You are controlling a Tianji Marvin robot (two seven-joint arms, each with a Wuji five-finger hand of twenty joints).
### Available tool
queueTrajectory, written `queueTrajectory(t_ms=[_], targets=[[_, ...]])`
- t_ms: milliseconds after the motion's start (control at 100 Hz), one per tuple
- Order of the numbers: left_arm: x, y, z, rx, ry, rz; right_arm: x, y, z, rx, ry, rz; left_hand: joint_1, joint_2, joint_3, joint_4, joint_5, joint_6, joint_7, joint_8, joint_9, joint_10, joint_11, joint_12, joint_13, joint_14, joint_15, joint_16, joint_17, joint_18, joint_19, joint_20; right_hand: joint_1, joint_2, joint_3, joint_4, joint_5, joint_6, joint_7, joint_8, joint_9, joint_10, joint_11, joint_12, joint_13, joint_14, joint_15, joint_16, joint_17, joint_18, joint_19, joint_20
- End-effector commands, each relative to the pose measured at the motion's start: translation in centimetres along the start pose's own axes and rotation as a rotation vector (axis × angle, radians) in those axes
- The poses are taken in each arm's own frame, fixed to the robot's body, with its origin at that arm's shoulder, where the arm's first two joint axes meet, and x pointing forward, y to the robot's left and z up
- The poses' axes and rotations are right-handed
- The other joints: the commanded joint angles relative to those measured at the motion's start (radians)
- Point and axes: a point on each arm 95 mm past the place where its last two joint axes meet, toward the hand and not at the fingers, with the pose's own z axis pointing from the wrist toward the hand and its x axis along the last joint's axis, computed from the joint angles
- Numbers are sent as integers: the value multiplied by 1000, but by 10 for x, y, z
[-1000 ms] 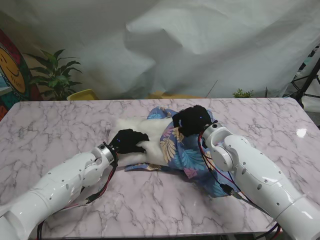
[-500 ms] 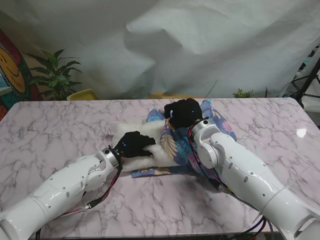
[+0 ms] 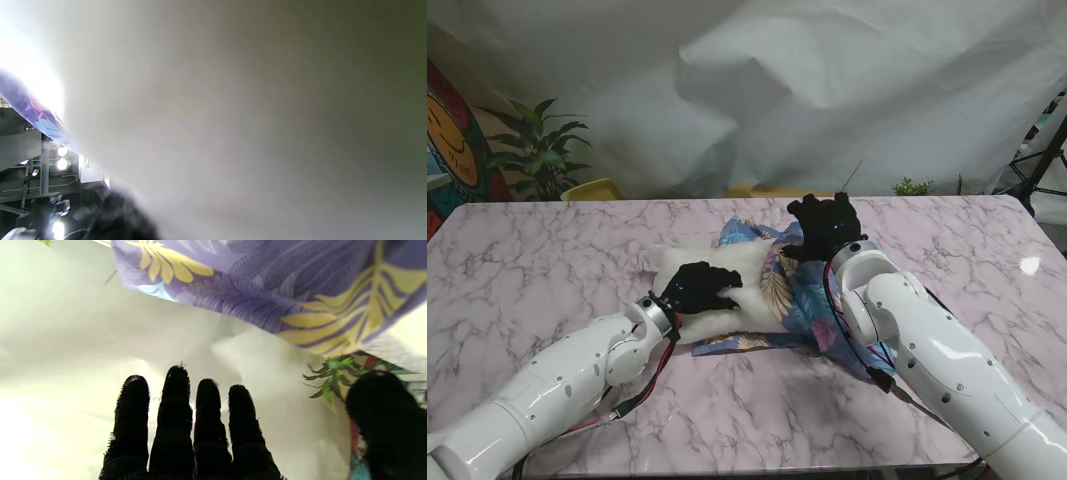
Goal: Put a pillowcase on a pillow
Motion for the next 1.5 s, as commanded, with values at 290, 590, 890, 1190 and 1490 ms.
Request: queueTrajectory(t_ms=[290,590,890,1190,1490], targets=[[3,1,5,4,-69,-32,42,14,-53,-53,-153,79,158,153,123,40,41,0,82,41,27,-30,85,-12,115,-207,208,34,29,7,59,15,-13,126,-113,38,223,-109,97,237,179,-39,122,121,139,-58,253,123,133,-24,136,92],[8,-6,11,63,-152,-46,67,-17,-61,78,-97,232,158,160,127,41,36,12,76,53,25,-24,92,-20,118,-216,213,25,44,6,67,7,29,157,-110,41,354,-169,235,248,378,-63,131,185,347,-73,327,224,289,-16,203,189],[15,-11,12,82,-165,-52,49,-50,-54,201,-182,120,158,162,127,42,36,17,72,60,25,-21,95,-25,122,-222,218,18,52,4,74,-2,12,154,-135,41,302,-78,89,131,287,-15,60,141,310,-64,270,226,256,-9,167,207],[20,-10,10,87,-155,-55,44,-62,-38,210,-209,115,158,165,124,43,36,16,69,63,27,-21,96,-28,127,-228,222,13,63,0,81,-8,-26,136,-136,35,289,-74,64,113,264,-17,93,147,294,-75,292,235,240,-10,165,213],[22,-8,16,102,-182,-74,51,-65,-23,164,-170,101,158,168,124,44,36,24,65,65,29,-17,96,-29,134,-234,227,10,73,-3,88,-15,84,-74,32,18,373,-230,236,193,395,-120,162,186,386,-134,380,265,254,-21,169,222]])
